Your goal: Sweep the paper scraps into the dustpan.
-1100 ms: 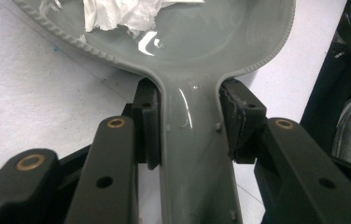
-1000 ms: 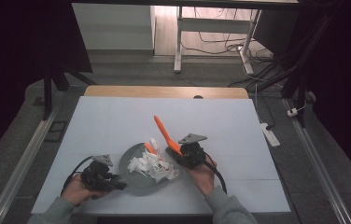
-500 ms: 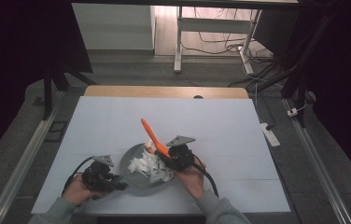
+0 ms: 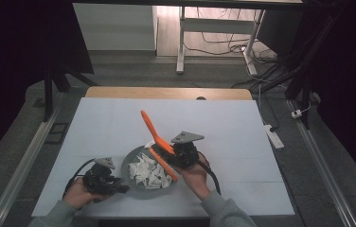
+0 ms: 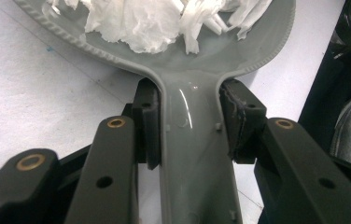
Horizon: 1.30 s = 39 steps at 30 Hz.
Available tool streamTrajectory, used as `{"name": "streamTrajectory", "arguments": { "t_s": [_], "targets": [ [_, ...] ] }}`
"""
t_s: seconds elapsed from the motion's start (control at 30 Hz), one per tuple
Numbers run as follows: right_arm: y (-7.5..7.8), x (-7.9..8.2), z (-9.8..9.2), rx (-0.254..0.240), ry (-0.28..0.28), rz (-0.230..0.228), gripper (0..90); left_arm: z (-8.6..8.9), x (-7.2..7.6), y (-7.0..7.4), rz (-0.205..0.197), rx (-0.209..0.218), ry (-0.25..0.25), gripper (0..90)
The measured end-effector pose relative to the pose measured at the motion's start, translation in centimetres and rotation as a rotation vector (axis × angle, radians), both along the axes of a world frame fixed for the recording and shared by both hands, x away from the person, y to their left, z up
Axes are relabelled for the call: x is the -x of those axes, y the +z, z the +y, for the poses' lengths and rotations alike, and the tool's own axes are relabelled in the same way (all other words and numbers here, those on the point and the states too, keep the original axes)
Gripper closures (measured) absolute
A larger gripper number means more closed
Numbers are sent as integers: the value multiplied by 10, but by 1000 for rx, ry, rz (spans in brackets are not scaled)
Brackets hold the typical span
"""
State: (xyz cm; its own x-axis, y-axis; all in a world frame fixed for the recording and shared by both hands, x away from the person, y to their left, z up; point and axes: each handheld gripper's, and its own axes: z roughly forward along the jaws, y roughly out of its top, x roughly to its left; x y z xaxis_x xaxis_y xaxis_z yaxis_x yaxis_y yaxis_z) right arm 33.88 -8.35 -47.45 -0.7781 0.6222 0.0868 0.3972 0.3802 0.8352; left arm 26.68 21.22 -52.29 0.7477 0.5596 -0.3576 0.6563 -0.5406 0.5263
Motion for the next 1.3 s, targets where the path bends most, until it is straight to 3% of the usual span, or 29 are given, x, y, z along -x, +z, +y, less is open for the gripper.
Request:
{"name": "streamTrajectory", "arguments": {
  "t_s": [0.27,0.53,0.87,1.07,1.3],
  "targets": [
    [-5,-29,-10,18,-39,-32,700,4,0,0,3,6,29,613],
    [-15,-63,2,51,-23,-38,700,12,2,0,9,17,52,613],
    [-28,-90,16,97,-24,-14,700,19,0,0,17,23,87,613],
    [-35,-96,31,133,19,5,701,18,-2,0,19,25,88,613],
    [-34,-81,41,182,82,-16,700,17,-2,0,20,23,89,613]
  ]
}}
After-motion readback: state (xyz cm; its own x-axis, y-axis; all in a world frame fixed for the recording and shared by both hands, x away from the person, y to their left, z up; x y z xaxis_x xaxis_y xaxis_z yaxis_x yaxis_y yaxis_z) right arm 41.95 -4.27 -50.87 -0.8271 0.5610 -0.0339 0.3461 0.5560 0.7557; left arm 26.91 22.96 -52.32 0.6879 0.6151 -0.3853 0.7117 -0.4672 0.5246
